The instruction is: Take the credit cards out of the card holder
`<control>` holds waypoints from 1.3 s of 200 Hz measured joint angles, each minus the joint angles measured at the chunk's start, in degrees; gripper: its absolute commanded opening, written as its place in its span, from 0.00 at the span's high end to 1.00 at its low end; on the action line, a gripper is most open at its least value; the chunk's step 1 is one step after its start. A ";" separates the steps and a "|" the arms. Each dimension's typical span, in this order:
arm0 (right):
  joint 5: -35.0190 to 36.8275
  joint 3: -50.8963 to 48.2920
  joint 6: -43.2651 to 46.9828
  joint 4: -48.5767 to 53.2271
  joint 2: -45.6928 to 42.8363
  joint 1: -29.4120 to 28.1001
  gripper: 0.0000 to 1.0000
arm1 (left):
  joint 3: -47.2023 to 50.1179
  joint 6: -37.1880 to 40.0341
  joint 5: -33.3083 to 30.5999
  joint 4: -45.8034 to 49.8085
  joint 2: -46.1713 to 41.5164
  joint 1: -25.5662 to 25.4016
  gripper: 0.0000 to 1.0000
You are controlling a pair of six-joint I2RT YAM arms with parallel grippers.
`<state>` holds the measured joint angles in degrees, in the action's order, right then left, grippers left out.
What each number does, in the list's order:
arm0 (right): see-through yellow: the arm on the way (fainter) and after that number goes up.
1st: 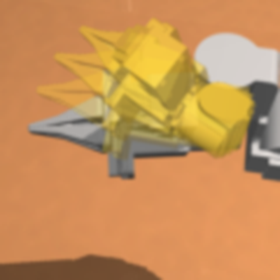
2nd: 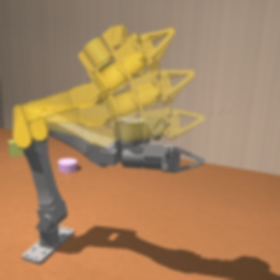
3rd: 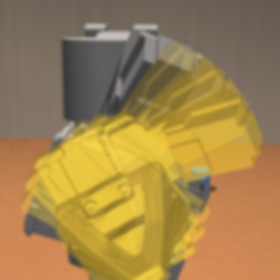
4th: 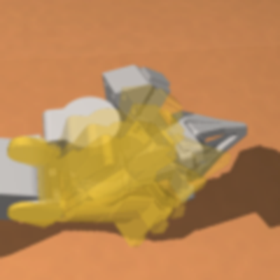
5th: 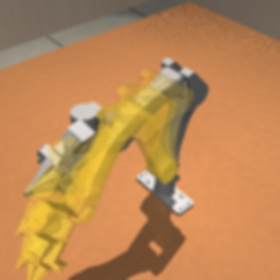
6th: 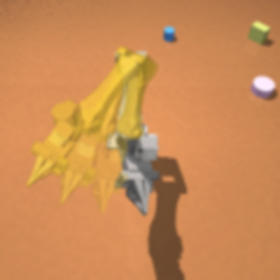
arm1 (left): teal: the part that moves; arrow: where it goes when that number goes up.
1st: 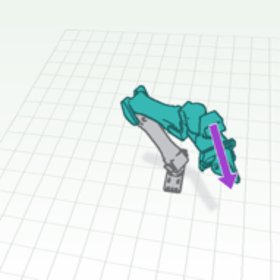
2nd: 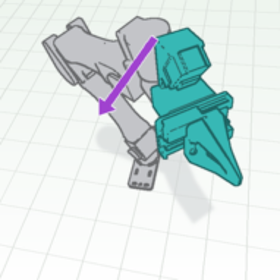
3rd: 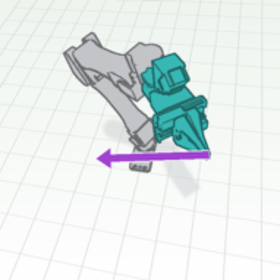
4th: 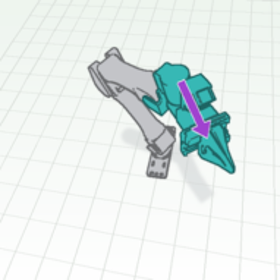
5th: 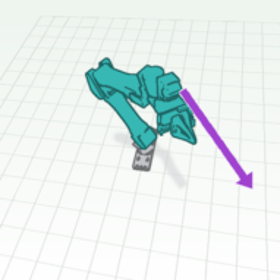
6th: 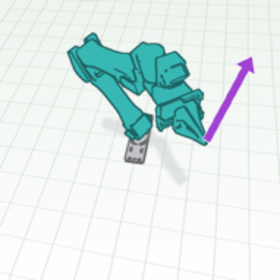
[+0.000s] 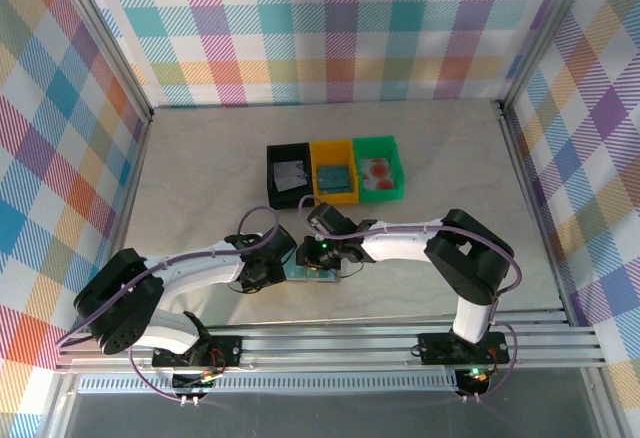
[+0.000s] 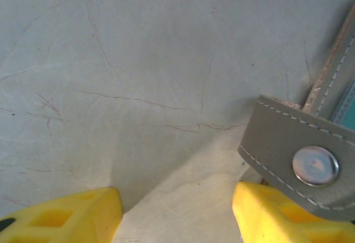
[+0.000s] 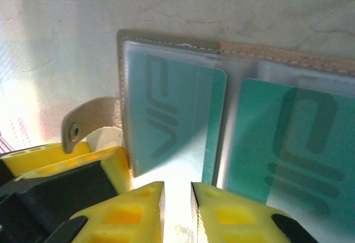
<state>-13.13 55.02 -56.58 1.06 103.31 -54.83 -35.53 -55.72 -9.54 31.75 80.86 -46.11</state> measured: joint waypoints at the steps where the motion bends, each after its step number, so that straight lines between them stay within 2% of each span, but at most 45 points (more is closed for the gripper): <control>1: 0.00 0.02 0.00 0.02 0.09 0.00 0.81 | -0.02 0.00 0.00 0.00 0.02 0.00 0.42; 148: 4.26 0.70 0.09 3.98 -0.22 -0.04 0.78 | -0.79 -0.22 -0.24 0.59 1.11 -0.33 0.42; 260: 4.94 0.70 0.90 3.98 -0.61 -0.04 0.85 | -1.46 -0.46 -0.72 1.07 2.10 -0.83 0.42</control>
<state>-8.19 55.72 -55.68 5.04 102.69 -54.87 -36.99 -56.18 -10.26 32.82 82.96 -46.94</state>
